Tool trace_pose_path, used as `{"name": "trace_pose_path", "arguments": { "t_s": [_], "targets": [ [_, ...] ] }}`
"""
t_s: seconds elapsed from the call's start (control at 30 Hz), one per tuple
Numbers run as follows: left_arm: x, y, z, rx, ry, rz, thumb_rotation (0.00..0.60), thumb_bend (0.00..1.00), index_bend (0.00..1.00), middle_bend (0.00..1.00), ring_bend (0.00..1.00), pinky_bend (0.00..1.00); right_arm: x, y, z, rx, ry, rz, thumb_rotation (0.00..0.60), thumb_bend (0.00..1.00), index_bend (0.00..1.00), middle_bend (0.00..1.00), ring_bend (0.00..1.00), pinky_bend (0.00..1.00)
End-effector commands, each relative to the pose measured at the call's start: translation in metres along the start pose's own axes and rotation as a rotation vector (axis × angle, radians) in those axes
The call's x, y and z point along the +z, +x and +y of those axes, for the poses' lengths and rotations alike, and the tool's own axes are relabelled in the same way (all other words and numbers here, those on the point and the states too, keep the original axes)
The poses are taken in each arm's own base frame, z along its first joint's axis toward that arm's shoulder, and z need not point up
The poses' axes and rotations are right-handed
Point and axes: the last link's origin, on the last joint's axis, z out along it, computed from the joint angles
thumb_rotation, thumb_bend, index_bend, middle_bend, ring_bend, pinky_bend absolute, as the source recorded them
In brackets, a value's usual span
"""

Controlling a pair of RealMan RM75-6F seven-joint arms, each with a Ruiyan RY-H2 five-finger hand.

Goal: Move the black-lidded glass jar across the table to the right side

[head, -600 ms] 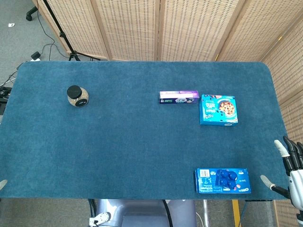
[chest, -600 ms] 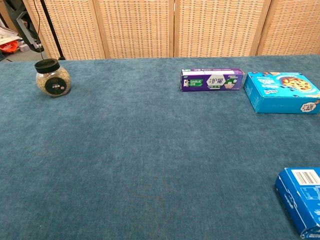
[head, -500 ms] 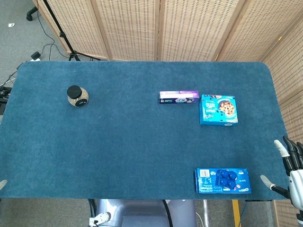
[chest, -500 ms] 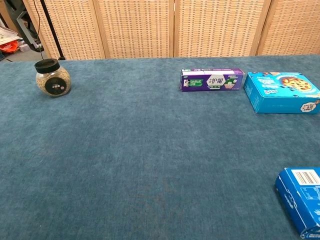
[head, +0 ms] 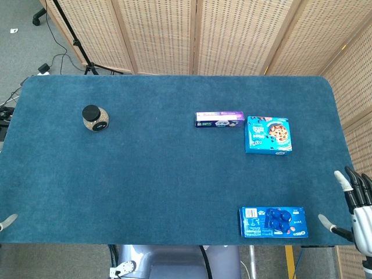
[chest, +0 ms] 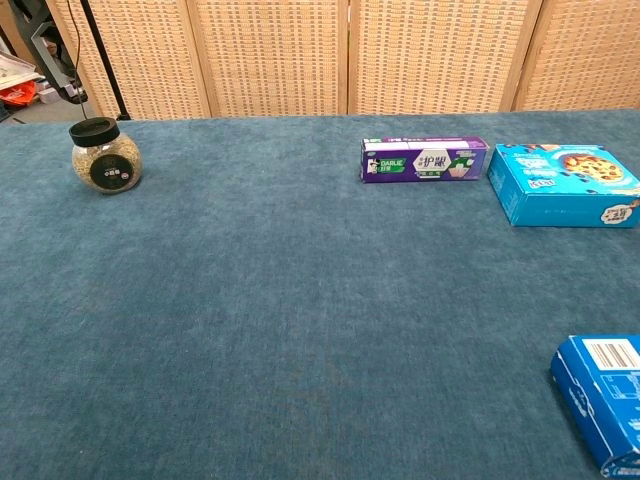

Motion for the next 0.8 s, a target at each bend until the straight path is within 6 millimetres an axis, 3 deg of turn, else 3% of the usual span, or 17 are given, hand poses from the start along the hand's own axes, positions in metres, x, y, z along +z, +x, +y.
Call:
{"name": "trace_pose_path", "arguments": {
  "t_s": [0.03,0.13,0.2,0.27,0.53,0.8],
  "targets": [
    [0.074,0.005,0.022,-0.120,-0.109,-0.104,0.600,0.21,0.00,0.00,0.00,0.00,0.005,0.001,0.004,0.006,-0.024,0.005,0.600,0.00,0.00,0.00,0.00,0.00],
    [0.114,0.006,0.032,-0.185,-0.130,-0.164,0.600,0.58,0.00,0.00,0.00,0.00,0.010,0.001,0.008,0.015,-0.051,0.004,0.600,0.00,0.00,0.00,0.00,0.00],
    [0.135,0.006,0.034,-0.182,-0.115,-0.182,0.600,0.90,0.00,0.00,0.00,0.00,0.013,0.001,0.010,0.017,-0.066,0.003,0.600,0.00,0.00,0.00,0.00,0.00],
    [0.164,0.002,0.040,-0.186,-0.088,-0.214,0.600,1.00,0.00,0.00,0.00,0.00,0.016,0.001,0.014,0.019,-0.089,0.000,0.600,0.00,0.00,0.00,0.00,0.00],
    [0.242,-0.008,0.056,-0.261,0.025,-0.301,0.600,1.00,0.00,0.00,0.00,0.00,0.026,-0.001,0.025,0.022,-0.156,-0.013,0.600,0.00,0.00,0.00,0.00,0.00],
    [0.305,-0.016,0.072,-0.386,0.123,-0.353,0.600,1.00,0.00,0.00,0.00,0.00,0.038,-0.008,0.033,-0.012,-0.215,-0.033,0.600,0.00,0.00,0.00,0.00,0.00]
  ]
}}
